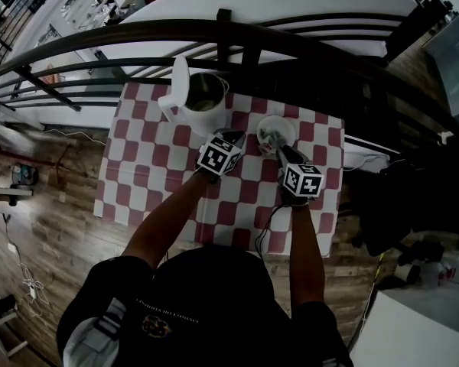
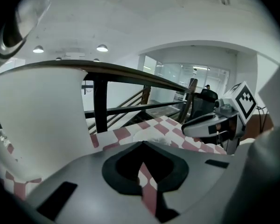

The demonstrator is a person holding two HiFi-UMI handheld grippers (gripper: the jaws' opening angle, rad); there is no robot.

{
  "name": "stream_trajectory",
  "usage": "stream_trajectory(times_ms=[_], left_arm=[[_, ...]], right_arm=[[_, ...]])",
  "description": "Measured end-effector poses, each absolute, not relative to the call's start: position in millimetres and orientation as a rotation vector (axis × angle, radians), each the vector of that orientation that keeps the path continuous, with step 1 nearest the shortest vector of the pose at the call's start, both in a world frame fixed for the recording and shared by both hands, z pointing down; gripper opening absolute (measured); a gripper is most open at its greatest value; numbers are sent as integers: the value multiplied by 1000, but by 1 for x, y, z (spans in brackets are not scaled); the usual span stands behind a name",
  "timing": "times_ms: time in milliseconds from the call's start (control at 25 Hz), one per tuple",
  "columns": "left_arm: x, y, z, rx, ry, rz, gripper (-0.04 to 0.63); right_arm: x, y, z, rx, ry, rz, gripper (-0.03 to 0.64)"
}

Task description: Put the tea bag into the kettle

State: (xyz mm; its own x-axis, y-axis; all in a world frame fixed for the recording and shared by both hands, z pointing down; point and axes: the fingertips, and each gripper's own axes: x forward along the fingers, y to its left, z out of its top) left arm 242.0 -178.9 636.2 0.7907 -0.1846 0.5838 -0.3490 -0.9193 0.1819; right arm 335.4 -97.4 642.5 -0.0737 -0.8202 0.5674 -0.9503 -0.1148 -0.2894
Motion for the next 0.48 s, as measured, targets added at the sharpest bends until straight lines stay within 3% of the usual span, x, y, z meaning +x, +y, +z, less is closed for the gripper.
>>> stream_trajectory(times_ms=[40,120,480], left_arm=[[243,-175,642,2691,-388,848,-2],[245,-166,655,2656,-336,857,133],[237,-159,679,2595,-325,898,129]], right_arm=[[330,-97,657,1942,-1940,996,129],[319,-96,687,1855,-1916,1067,180],[321,-104,736,1821,-1814,1114,185]])
